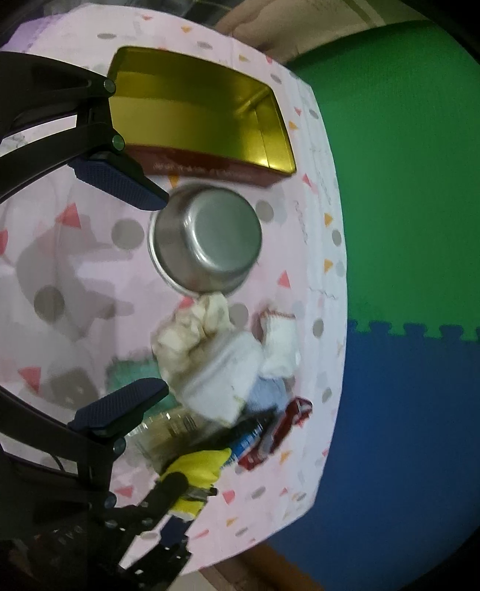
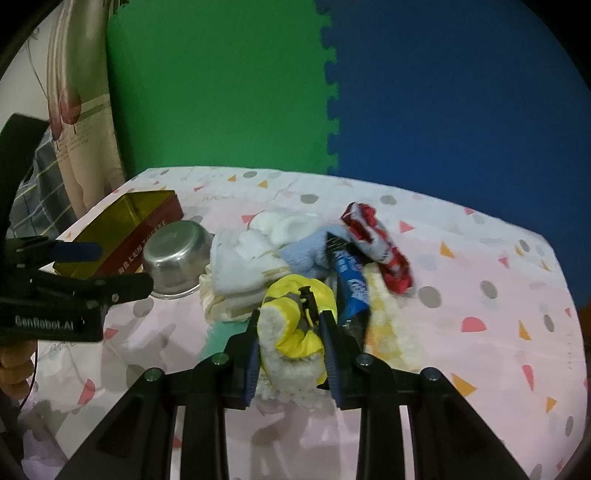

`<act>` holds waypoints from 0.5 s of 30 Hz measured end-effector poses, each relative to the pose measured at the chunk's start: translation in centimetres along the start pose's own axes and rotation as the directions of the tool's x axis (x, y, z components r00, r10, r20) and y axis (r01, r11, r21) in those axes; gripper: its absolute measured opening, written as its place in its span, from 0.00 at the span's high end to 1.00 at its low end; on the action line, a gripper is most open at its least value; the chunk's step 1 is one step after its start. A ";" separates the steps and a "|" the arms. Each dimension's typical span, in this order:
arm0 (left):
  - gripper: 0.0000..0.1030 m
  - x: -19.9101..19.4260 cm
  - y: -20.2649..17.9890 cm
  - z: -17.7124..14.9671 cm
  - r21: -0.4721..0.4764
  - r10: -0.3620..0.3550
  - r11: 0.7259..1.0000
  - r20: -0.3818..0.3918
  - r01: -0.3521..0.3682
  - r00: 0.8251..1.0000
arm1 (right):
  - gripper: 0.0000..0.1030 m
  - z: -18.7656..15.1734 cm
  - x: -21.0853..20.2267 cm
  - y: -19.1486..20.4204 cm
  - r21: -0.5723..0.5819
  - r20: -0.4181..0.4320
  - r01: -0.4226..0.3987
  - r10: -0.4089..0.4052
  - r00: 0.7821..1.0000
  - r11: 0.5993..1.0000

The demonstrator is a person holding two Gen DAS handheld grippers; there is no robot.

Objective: Organize soft objects
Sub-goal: 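Grasp the yellow-and-white sock bundle with the right gripper while the left gripper grasps the white socks, then carry the white socks into the gold tin tray with the left gripper and release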

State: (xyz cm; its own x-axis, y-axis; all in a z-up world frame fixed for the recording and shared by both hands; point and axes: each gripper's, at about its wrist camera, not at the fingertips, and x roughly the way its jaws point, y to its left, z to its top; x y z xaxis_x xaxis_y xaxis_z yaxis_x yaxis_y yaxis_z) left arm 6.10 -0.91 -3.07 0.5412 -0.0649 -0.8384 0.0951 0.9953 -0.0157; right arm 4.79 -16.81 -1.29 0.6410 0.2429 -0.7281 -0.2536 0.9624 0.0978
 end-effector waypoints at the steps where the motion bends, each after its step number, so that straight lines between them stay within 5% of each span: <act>1: 0.12 0.0 -0.2 0.2 0.002 -0.011 1.000 -0.001 0.011 1.000 | 0.71 -0.1 -0.4 -0.3 0.005 0.006 0.002 -0.002 1.000 1.000; 11: 0.12 2.1 -3.6 3.0 0.051 -0.090 0.995 -0.026 0.091 0.996 | 0.71 -1.1 -1.9 -3.3 0.092 0.033 0.014 -0.017 0.999 0.996; 15: 0.20 3.4 -3.5 3.8 0.018 -0.120 0.992 -0.067 0.121 0.991 | 0.71 -1.5 -1.9 -4.1 0.116 0.036 0.004 -0.008 0.999 0.993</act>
State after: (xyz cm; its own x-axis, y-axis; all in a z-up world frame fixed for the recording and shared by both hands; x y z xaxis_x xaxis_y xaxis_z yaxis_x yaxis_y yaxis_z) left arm 10.79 -4.90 -3.78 0.4684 -0.1788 -0.8652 0.1749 0.9787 -0.1075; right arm 3.59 -21.37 -1.32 0.6686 0.2395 -0.7040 -0.1651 0.9709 0.1734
